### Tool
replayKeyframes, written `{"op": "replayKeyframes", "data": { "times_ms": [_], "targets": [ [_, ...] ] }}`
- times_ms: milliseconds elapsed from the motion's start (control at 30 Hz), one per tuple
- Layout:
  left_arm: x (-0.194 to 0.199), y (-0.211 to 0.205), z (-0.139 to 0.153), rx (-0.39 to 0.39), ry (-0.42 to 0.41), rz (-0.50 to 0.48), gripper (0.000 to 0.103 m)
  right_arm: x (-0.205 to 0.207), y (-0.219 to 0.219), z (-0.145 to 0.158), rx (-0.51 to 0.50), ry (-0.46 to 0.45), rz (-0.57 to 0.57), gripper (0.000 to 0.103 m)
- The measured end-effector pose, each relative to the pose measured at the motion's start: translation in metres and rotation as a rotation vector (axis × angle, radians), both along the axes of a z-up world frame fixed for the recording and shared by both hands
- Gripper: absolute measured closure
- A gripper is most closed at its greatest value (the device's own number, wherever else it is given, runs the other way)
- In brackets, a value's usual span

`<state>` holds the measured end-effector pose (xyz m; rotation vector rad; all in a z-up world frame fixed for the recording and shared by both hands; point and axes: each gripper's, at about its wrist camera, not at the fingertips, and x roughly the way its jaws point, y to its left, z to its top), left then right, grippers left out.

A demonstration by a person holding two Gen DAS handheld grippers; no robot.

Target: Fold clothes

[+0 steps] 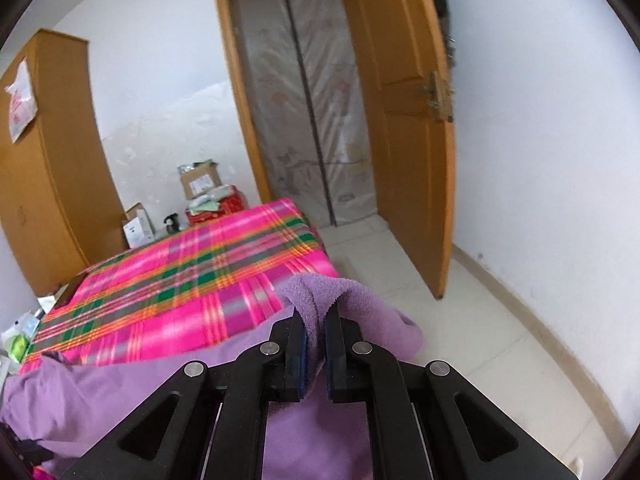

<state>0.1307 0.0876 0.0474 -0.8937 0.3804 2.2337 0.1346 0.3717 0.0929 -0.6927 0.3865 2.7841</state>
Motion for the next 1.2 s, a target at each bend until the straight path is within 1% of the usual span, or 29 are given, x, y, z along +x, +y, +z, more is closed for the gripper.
{"op": "replayKeyframes", "data": {
  "times_ms": [67, 200, 467, 567, 633, 700, 767, 833, 900, 1033, 1133, 1200],
  "targets": [
    [0.003, 0.002, -0.009, -0.017, -0.023, -0.015, 0.100, 0.007, 0.007, -0.014, -0.034, -0.031, -0.013, 0.096],
    [0.006, 0.003, -0.018, -0.028, -0.049, -0.017, 0.100, 0.017, 0.015, -0.039, -0.079, -0.087, -0.031, 0.096],
    [-0.001, 0.002, -0.027, -0.022, -0.097, -0.005, 0.100, 0.021, 0.027, -0.062, -0.156, -0.162, -0.050, 0.095],
    [-0.001, 0.002, -0.025, -0.015, -0.095, -0.006, 0.100, 0.019, 0.033, -0.065, -0.183, -0.184, -0.047, 0.089],
    [-0.001, 0.000, -0.026, -0.009, -0.102, -0.006, 0.100, 0.016, 0.038, -0.064, -0.197, -0.199, -0.041, 0.077],
    [-0.003, -0.003, -0.027, 0.008, -0.117, 0.002, 0.100, 0.015, 0.045, -0.060, -0.243, -0.191, -0.014, 0.074],
    [-0.005, -0.007, -0.026, 0.028, -0.130, 0.014, 0.100, 0.019, 0.056, -0.056, -0.336, -0.146, 0.022, 0.074],
    [-0.008, -0.010, -0.025, 0.055, -0.146, 0.021, 0.100, 0.026, 0.068, -0.058, -0.414, -0.106, 0.023, 0.067],
    [-0.011, -0.011, -0.024, 0.070, -0.162, 0.024, 0.100, 0.031, 0.077, -0.061, -0.484, -0.079, 0.022, 0.064],
    [-0.009, -0.008, -0.024, 0.056, -0.162, 0.018, 0.100, 0.039, 0.082, -0.075, -0.526, -0.084, 0.009, 0.063],
    [-0.006, -0.006, -0.026, 0.044, -0.163, 0.014, 0.100, 0.043, 0.082, -0.076, -0.522, -0.087, 0.006, 0.063],
    [-0.006, -0.007, -0.028, 0.045, -0.170, 0.013, 0.100, 0.045, 0.080, -0.072, -0.486, -0.116, -0.004, 0.063]
  ]
}}
